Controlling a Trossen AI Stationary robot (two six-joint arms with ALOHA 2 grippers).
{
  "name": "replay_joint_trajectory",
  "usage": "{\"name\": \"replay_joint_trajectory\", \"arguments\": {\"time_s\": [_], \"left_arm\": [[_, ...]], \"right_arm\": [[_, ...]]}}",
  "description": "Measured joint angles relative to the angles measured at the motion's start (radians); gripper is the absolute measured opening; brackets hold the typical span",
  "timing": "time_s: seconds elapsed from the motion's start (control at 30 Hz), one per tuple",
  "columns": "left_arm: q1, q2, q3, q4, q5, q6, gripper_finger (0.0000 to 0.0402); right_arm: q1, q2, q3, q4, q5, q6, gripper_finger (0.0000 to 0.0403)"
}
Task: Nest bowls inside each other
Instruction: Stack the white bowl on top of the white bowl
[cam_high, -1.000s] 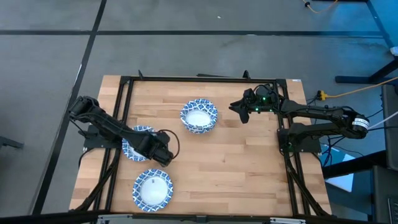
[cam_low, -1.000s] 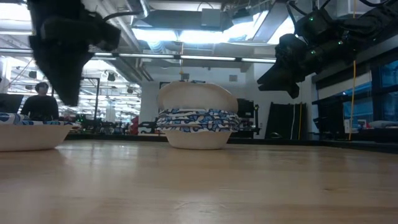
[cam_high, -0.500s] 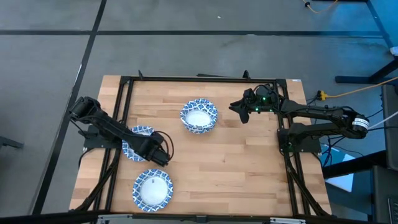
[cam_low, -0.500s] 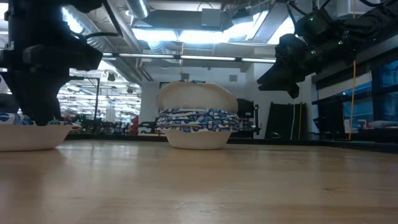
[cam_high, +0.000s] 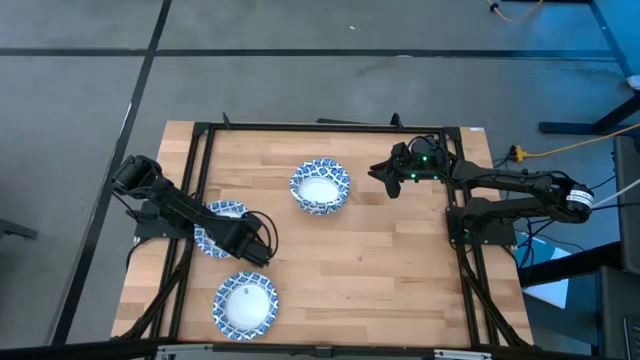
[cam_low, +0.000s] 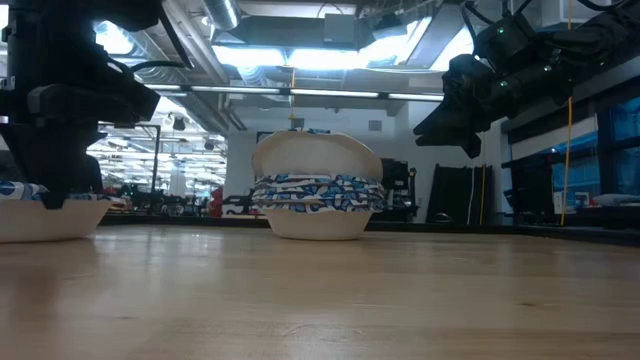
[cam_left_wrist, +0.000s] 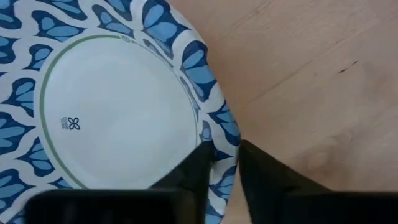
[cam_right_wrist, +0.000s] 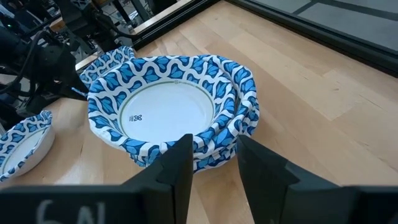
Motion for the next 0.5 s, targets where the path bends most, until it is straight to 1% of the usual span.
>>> {"name": "replay_joint_trajectory", "arguments": {"time_s": [0.1,0.17,0.3,0.4,0.5], "left_arm": [[0.0,0.0,0.0,-0.002,0.0,0.006,0.0027],[0.002,0.0,0.0,-0.006,0.0,0.024,0.001],[0.021,-0.001,0.0,-0.039,-0.004,0.032,0.0005],[0.038,-0.001,0.025,-0.083,-0.044,0.059,0.0003],[0.07,-0.004,0.076,-0.157,-0.096,0.103,0.0002]], "right_arm": [[0.0,0.0,0.0,0.0,0.0,-0.001,0.0126],[0.0,0.0,0.0,0.0,0.0,-0.008,0.0126],[0.0,0.0,0.0,0.0,0.0,-0.024,0.0126],[0.0,0.0,0.0,0.0,0.0,-0.025,0.0126],[0.0,0.0,0.0,0.0,0.0,-0.026,0.0126]]}}
